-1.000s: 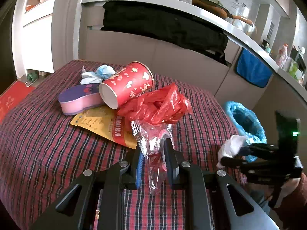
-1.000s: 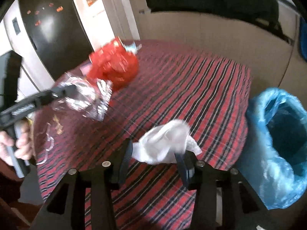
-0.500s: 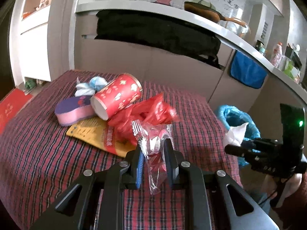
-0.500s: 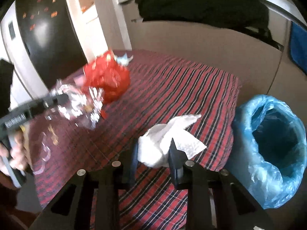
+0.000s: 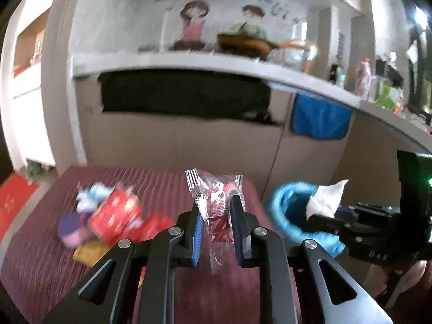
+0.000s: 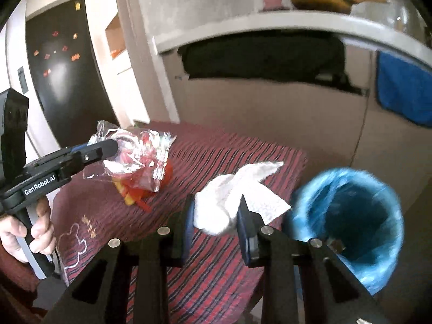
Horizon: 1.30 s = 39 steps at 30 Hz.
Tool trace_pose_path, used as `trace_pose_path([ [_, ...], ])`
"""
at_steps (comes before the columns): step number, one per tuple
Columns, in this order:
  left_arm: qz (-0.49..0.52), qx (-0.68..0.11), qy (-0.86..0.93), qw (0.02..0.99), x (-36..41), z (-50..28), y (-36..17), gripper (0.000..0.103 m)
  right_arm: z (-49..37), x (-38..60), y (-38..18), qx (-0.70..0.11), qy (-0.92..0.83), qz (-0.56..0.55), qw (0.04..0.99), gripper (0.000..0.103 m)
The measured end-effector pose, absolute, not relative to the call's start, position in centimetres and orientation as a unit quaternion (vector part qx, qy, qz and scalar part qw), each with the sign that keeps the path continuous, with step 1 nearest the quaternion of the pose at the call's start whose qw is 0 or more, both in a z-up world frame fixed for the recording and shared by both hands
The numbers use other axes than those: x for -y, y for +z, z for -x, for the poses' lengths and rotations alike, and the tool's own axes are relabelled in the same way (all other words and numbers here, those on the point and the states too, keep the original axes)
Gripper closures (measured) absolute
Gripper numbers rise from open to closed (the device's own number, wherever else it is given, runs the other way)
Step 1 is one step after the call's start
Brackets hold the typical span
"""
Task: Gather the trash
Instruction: 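Carry the clear cup and white tissue over the blue bin and open both tools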
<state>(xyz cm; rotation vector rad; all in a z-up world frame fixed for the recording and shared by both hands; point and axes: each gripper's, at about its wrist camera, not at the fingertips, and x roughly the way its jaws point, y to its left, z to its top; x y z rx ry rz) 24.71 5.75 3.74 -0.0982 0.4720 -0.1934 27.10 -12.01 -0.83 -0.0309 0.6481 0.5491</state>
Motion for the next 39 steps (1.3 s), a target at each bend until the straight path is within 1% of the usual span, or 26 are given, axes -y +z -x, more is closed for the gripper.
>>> trace_pose_path([
  [7, 0.034, -0.178, -0.136, 0.974, 1.0, -26.2, 7.4, 0.083, -27.0, 18.3, 3.5, -0.26, 0.204, 0.005, 0.944, 0.077],
  [14, 0.021, -0.176, -0.171, 0.969, 7.2, -27.8, 7.8, 0.083, -27.0, 24.8, 5.2, -0.238, 0.143, -0.009, 0.961, 0.077],
  [18, 0.012, -0.188, -0.184, 0.965, 10.1, -28.9, 7.0, 0.083, -27.5, 27.4, 4.6, -0.242, 0.125, -0.021, 0.962, 0.077],
  [24, 0.006, -0.213, -0.193, 0.958, 12.3, -30.8, 5.1, 0.083, -28.6, 29.6, 2.8, -0.257, 0.114, -0.046, 0.959, 0.077],
  [39, 0.027, -0.28, -0.186, 0.942, 12.8, -35.1, 0.0, 0.083, -31.8, 30.1, -1.1, -0.295, 0.114, -0.057, 0.947, 0.077],
])
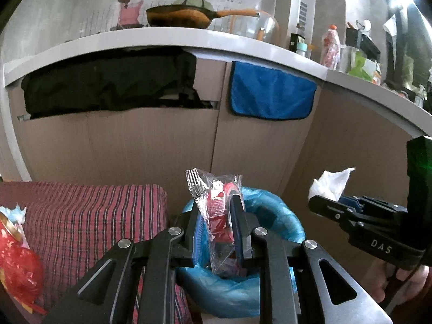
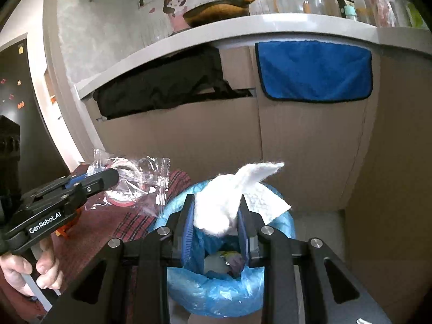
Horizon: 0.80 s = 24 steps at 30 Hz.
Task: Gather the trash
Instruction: 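Carry the clear cup and white tissue over the blue bin and open both tools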
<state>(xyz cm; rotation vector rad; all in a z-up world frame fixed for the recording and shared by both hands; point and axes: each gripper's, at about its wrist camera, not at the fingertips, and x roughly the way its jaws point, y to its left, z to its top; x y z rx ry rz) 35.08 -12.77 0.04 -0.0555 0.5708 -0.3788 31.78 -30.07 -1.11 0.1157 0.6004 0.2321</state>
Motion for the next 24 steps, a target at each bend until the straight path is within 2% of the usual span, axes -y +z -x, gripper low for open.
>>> trace_pose_path([
  [24, 0.032, -0.332, -0.186, 0.924, 12.6, -38.1, -4.3, 0.083, -35.4, 29.8, -4.3, -0.333, 0.103, -0.039, 0.936, 0.076],
])
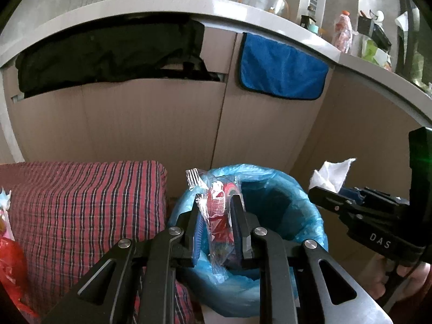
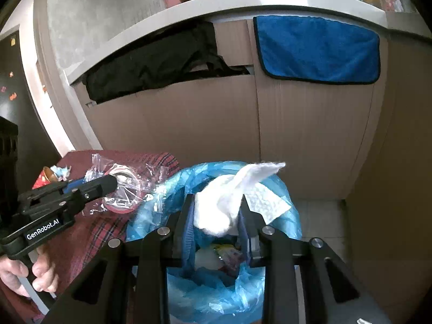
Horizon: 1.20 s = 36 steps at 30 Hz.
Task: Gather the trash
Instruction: 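Carry the clear cup and white tissue over the blue bin and open both tools, then move both tools back over the table toward the remaining trash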
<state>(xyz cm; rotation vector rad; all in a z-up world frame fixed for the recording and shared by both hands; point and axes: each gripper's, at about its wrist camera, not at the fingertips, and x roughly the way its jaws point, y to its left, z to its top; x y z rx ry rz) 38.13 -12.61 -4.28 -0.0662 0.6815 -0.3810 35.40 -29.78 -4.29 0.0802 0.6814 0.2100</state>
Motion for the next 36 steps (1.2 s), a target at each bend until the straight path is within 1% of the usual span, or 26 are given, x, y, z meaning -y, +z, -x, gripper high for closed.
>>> trace_pose_path([
  [5, 0.037, -0.346, -0.19, 0.918, 12.8, -38.9, -5.1, 0.082, -35.6, 29.5, -4.6, -0.337, 0.096, -0.028, 0.936, 0.073],
  [7, 0.041, -0.36, -0.199, 0.911, 12.8, -39.3, -5.5, 0.073, -35.6, 29.7, -4.7, -0.338, 0.095, -0.037, 0.936, 0.072],
  [9, 0.049, -0.362, -0.201, 0.909, 12.6, -39.5, -5.6, 0.047, -35.8, 29.9, -4.8, -0.347, 0.098, -0.048, 0.932, 0.071],
  [10, 0.054, -0.358, -0.201, 0.91, 12.4, -39.4, -5.5, 0.044, -35.9, 29.9, -4.8, -0.35, 0.099, -0.051, 0.93, 0.067],
  [11, 0.056, -0.354, -0.199, 0.912, 12.2, -39.3, -5.3, 0.044, -36.0, 30.0, -4.8, -0.354, 0.099, -0.051, 0.929, 0.065],
  [12, 0.057, -0.351, -0.196, 0.914, 11.9, -39.1, -5.0, 0.044, -35.9, 30.0, -4.8, -0.355, 0.098, -0.05, 0.928, 0.058],
  [13, 0.057, -0.347, -0.194, 0.916, 11.7, -39.0, -4.7, 0.044, -35.8, 29.9, -4.7, -0.354, 0.098, -0.049, 0.929, 0.055],
  [14, 0.056, -0.343, -0.19, 0.918, 11.4, -38.8, -4.4, 0.044, -35.6, 29.9, -4.6, -0.349, 0.096, -0.047, 0.931, 0.054],
  [20, 0.063, -0.32, -0.164, 0.931, 8.3, -37.3, -2.4, 0.044, -34.6, 29.6, -3.6, -0.343, 0.091, -0.052, 0.933, 0.053],
  [27, 0.056, -0.298, -0.116, 0.946, 2.3, -33.1, -0.9, 0.044, -33.5, 27.6, -2.3, -0.348, 0.111, -0.054, 0.929, 0.053],
  [32, 0.042, -0.284, -0.06, 0.956, -3.4, -29.6, -0.5, 0.044, -31.9, 23.6, -0.7, -0.33, 0.126, -0.02, 0.935, 0.054],
  [36, 0.066, -0.279, -0.022, 0.958, -8.8, -27.4, -0.6, 0.044, -30.9, 19.5, 0.3, -0.318, 0.146, 0.02, 0.936, 0.054],
])
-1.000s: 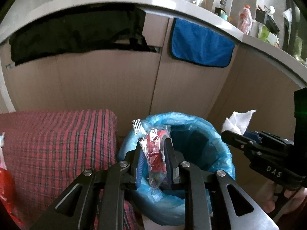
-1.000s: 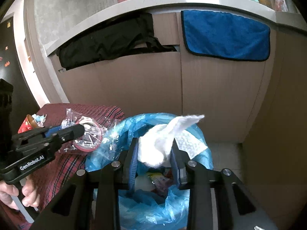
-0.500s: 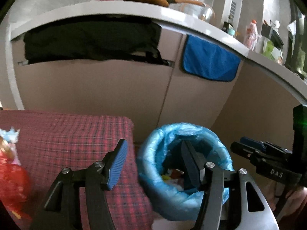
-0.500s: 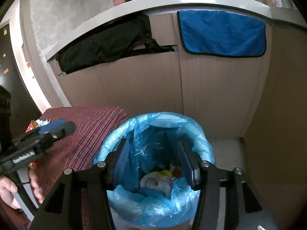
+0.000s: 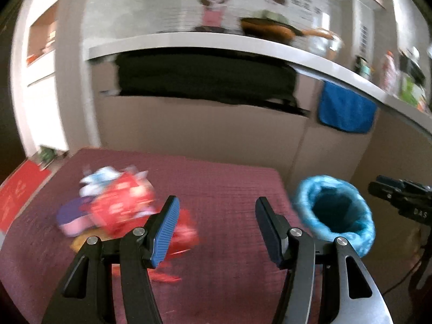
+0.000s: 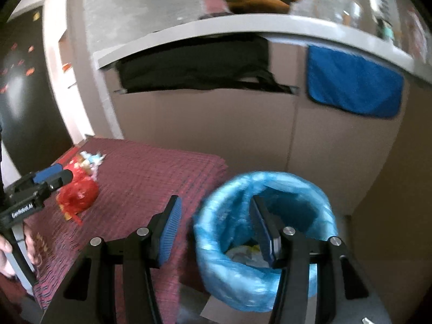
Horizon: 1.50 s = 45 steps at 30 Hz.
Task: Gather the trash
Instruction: 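Move both tools back over the table toward the remaining trash, then grasp the red plastic bag with the right tool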
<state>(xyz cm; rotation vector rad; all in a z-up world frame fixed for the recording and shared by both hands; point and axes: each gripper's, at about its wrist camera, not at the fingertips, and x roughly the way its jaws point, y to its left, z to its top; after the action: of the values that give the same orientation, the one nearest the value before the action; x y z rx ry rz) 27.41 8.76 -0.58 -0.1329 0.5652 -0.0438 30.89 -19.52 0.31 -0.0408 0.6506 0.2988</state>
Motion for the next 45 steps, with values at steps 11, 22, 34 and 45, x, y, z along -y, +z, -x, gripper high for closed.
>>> trace_pose_path([
  [11, 0.136, -0.282, 0.086, 0.946, -22.0, -22.6, -3.6, 0.043, -30.6, 6.3, -0.8, -0.351, 0.274, 0.063, 0.893, 0.054],
  [22, 0.154, -0.311, 0.09, 0.933, -25.6, -21.3, -7.4, 0.043, -31.1, -3.7, -3.4, -0.382, 0.332, 0.115, 0.855, 0.054],
  [34, 0.171, -0.299, 0.083, 0.935, -27.6, -20.2, -7.3, 0.043, -34.3, -11.3, -5.1, -0.372, 0.33, 0.169, 0.851, 0.053],
  [45, 0.182, -0.311, 0.09, 0.929, -28.4, -20.3, -8.8, 0.043, -34.5, -9.7, -8.3, -0.394, 0.315, 0.147, 0.851, 0.032],
])
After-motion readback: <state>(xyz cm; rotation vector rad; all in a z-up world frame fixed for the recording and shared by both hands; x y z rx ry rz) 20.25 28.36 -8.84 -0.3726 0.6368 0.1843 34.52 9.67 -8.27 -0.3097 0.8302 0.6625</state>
